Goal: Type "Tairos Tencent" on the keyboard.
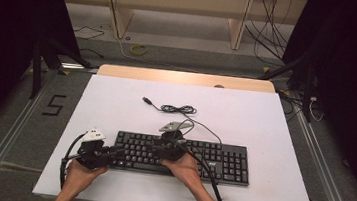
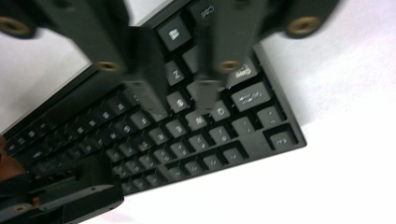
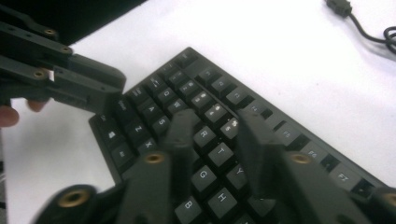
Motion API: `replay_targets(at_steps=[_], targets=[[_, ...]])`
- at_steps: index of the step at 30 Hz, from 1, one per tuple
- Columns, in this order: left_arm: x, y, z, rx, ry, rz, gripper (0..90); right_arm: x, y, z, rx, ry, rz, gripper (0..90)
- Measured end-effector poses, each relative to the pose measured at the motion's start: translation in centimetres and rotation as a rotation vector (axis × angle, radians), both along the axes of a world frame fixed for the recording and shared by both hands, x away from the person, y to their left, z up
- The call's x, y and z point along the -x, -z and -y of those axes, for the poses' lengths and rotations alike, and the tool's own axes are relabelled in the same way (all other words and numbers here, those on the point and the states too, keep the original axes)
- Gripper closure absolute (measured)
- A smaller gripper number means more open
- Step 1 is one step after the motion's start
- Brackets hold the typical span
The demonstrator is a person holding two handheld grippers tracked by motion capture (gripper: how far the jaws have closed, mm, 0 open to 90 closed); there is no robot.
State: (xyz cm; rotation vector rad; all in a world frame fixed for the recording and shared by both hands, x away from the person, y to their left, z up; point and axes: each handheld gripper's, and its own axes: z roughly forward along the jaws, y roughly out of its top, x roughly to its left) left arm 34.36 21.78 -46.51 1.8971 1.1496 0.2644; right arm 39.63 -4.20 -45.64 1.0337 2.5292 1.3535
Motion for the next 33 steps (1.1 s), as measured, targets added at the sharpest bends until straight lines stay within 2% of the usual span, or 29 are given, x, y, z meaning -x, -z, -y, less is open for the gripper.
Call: replay_targets(at_steps=[3,8,19,22,25,33], targets=[[0.0,-0.2,0.1,0.018,-0.004,0.016,54.2,0.0,-0.4,0.6,-0.015,0.010,0.003,51.9],[-0.1,-0.4,0.1,0.045,-0.015,0.035,43.8,0.1,-0.7,1.7,-0.032,0.024,0.007,43.0],[-0.9,-0.2,0.4,0.051,-0.042,0.041,35.0,1.0,-1.4,3.8,-0.077,0.041,0.028,34.7],[-1.1,-0.2,0.5,0.043,-0.046,0.037,36.4,1.2,-1.4,4.2,-0.084,0.043,0.034,33.7],[-1.3,0.0,0.6,0.033,-0.039,0.029,42.5,1.4,-1.5,4.5,-0.081,0.043,0.036,32.8],[-1.7,0.5,0.8,-0.017,-0.030,-0.009,65.9,1.6,-1.8,5.3,-0.089,0.053,0.044,32.3]])
